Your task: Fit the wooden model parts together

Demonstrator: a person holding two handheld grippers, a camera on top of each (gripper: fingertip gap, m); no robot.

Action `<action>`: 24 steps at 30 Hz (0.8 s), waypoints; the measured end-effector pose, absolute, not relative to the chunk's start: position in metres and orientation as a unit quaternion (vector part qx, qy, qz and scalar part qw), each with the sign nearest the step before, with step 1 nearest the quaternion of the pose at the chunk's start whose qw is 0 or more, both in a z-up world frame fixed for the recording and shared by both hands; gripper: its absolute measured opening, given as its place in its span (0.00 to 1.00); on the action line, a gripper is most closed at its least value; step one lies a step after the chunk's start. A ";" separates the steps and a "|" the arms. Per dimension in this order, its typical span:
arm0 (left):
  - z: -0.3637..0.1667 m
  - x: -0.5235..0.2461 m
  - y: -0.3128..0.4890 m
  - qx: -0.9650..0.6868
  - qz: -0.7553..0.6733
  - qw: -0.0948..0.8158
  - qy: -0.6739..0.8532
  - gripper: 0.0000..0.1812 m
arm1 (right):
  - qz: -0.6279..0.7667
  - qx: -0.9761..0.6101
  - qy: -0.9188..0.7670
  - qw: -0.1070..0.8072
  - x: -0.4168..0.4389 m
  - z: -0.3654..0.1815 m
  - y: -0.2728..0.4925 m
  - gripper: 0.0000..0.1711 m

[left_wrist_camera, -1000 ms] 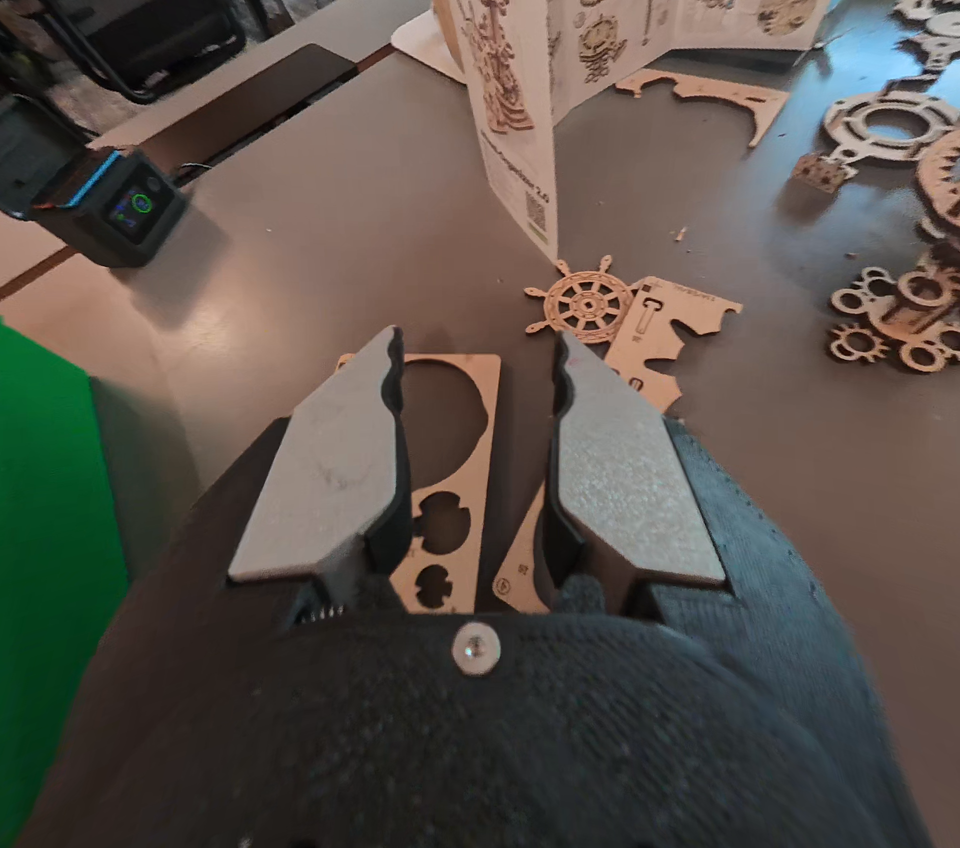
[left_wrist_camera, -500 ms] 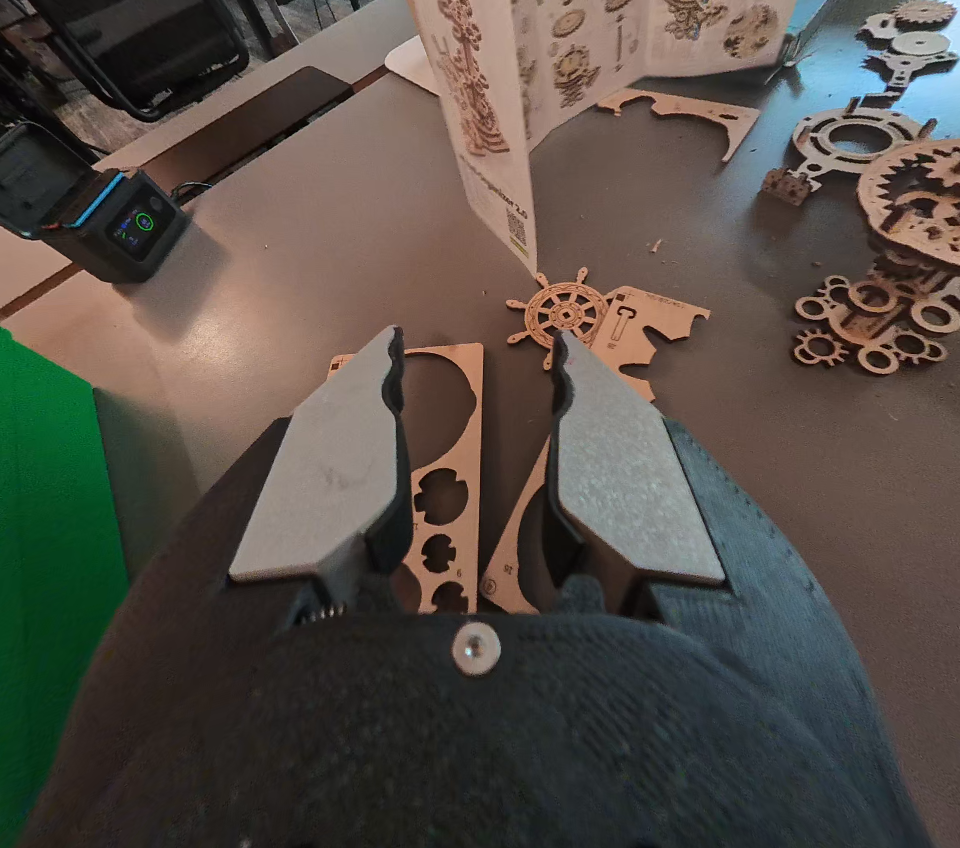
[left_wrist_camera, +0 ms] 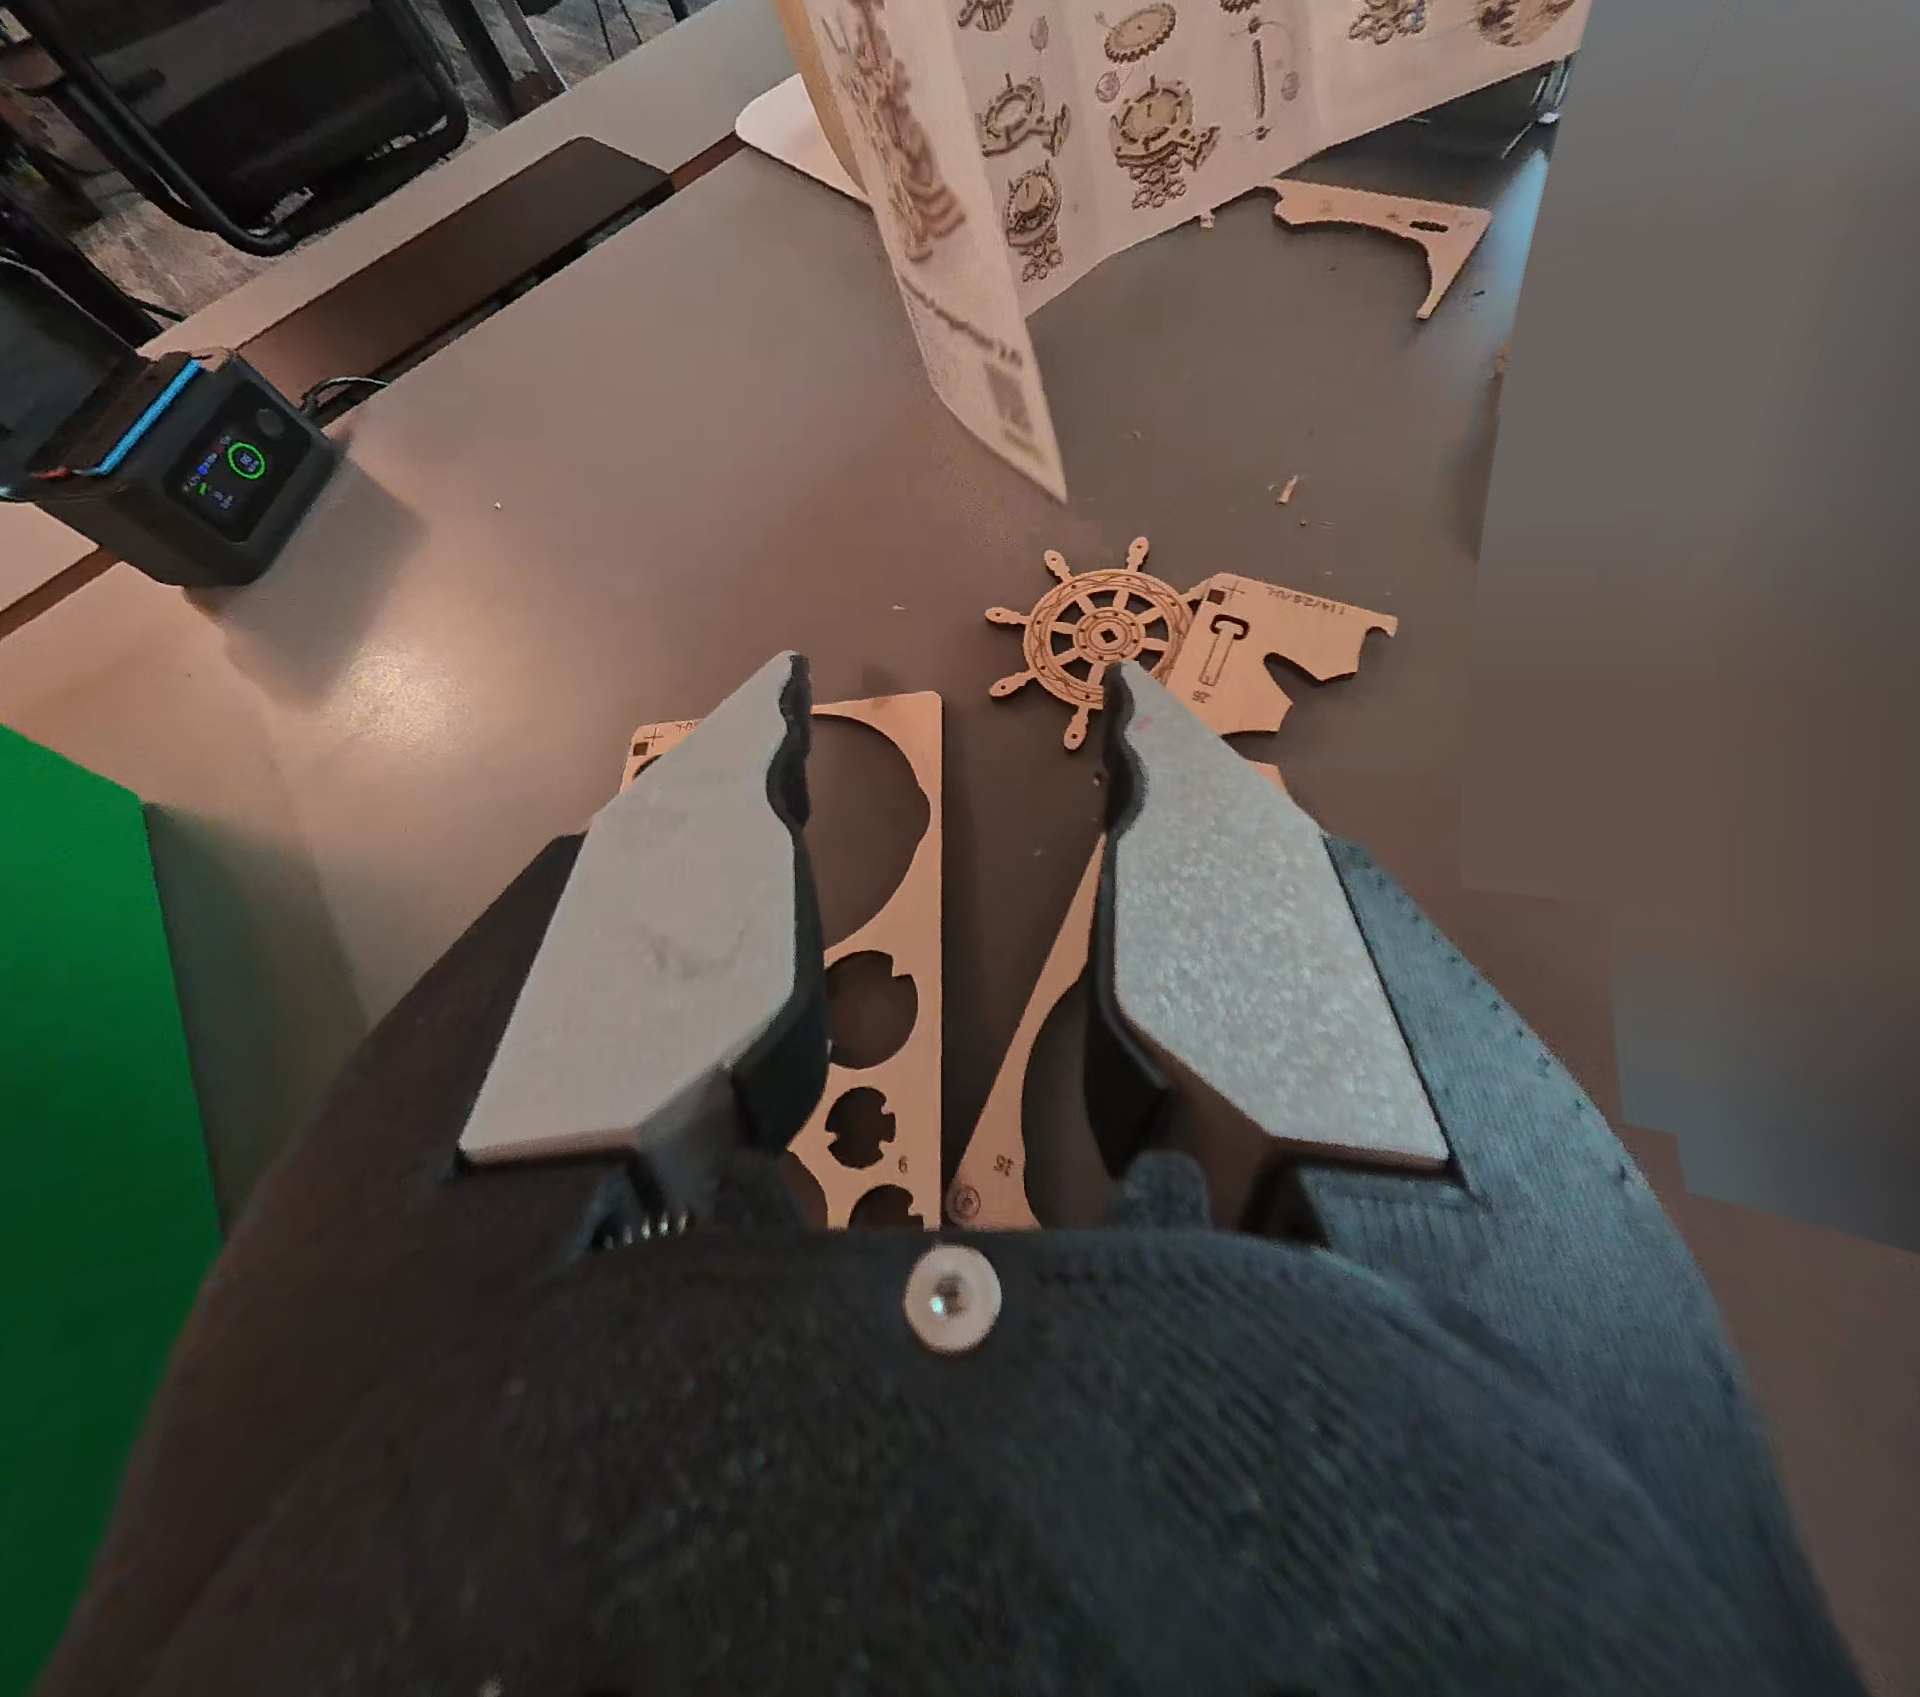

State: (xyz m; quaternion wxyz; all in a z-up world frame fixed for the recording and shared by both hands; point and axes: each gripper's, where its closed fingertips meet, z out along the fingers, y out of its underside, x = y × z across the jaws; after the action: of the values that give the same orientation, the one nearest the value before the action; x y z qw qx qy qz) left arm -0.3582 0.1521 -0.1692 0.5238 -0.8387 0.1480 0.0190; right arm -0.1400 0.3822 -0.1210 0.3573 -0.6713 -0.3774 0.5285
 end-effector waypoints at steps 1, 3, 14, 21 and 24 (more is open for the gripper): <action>-0.169 -0.359 0.153 -0.839 0.020 0.524 0.147 0.29 | 0.527 -0.672 -0.378 0.357 -0.139 -0.122 0.383 0.00; -0.170 -0.361 0.154 -0.839 0.022 0.525 0.143 0.29 | 0.530 -0.673 -0.376 0.354 -0.139 -0.123 0.384 0.00; -0.168 -0.364 0.155 -0.836 0.019 0.531 0.136 0.29 | 0.529 -0.673 -0.379 0.353 -0.139 -0.126 0.386 0.00; -0.170 -0.361 0.155 -0.836 0.022 0.528 0.145 0.29 | 0.520 -0.669 -0.387 0.364 -0.138 -0.124 0.385 0.00; -0.171 -0.361 0.155 -0.837 0.024 0.526 0.147 0.29 | 0.516 -0.668 -0.390 0.368 -0.137 -0.123 0.385 0.00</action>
State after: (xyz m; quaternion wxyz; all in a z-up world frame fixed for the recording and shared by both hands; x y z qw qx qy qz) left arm -0.3607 0.1552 -0.1710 0.5264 -0.8370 0.1472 0.0243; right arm -0.1371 0.3855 -0.1231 0.3681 -0.6684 -0.3897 0.5157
